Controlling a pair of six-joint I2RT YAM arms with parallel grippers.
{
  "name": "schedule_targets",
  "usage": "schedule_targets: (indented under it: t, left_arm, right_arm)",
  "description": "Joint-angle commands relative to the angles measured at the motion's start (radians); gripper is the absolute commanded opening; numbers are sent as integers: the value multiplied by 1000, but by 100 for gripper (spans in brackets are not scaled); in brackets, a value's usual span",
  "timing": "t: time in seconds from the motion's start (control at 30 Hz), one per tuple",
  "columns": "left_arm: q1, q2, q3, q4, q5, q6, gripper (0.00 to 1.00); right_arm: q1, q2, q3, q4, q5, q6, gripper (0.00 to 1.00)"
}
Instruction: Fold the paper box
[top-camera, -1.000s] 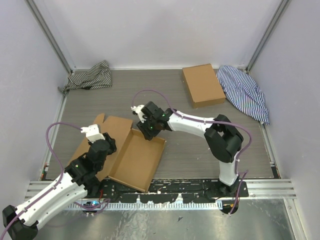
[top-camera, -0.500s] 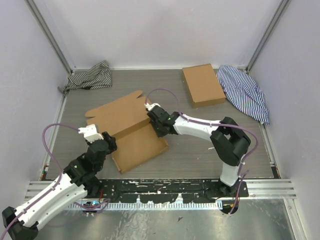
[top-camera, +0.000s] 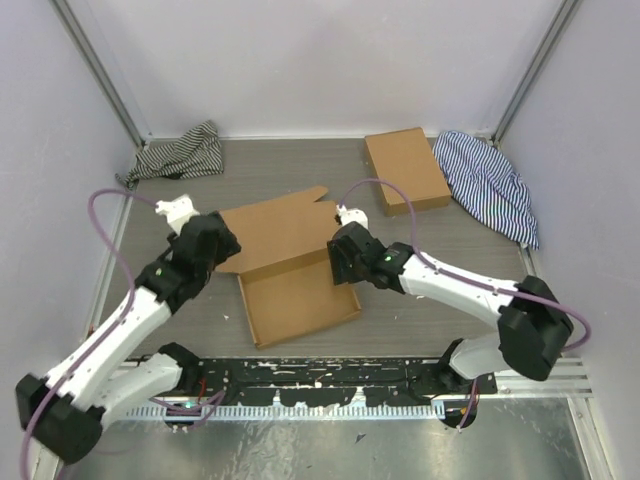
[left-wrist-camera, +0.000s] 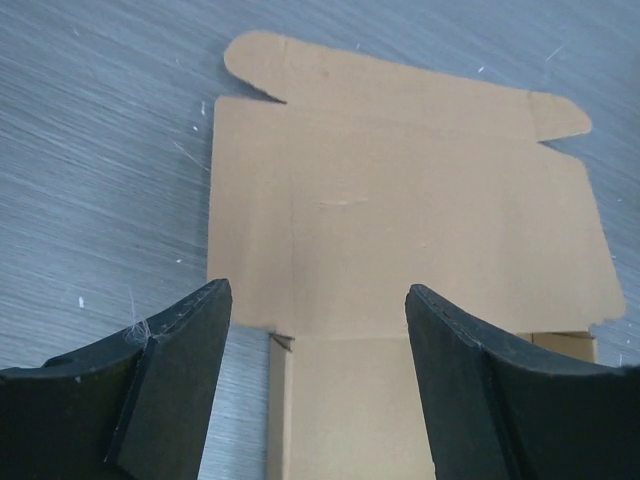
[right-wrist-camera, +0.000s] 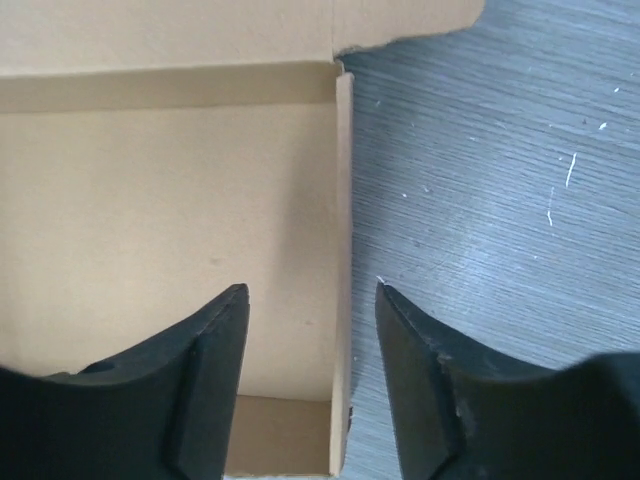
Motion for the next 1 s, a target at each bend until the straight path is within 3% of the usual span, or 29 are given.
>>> schedule_targets:
  t: [0.0,0.07,0.1,0.13,0.2,0.27,0.37,0.5,0.73,0.97]
  left_arm:
    - [168,181,94,-65,297,11,77]
    - [257,208,84,-54,376,1,78]
    - [288,208,69,-41,416,-6,78]
    - [315,203,51,-24,446,-12,78]
    - [361,186,15,-9,491,-30,78]
    - [387,165,-14,1,510,-40,78]
    - [403,142,-48,4,516,-41,78]
    - [420,133,-90,17,494,-37,78]
    - [444,153,-171,149,480,-44,78]
    - [445,226,-153,237,459,-18,79]
  right_arm:
    - [6,-136,27,18,46,76,65]
    - [3,-193,40,28,137,93,78]
    - [-3,-209,51,31,205,114,94]
    - [-17,-216,63,32,256,138,100]
    - [-110,-180,107,62,196,106,100]
    - [-268,-81,177,88,-85,59,98]
    - [-459,65,237,194,-463,39,87]
    - [-510,241,303,270,-673,23,80]
    - [-516,396,319,355,-762,48,80]
    - [-516,469,333,388,-792,45,78]
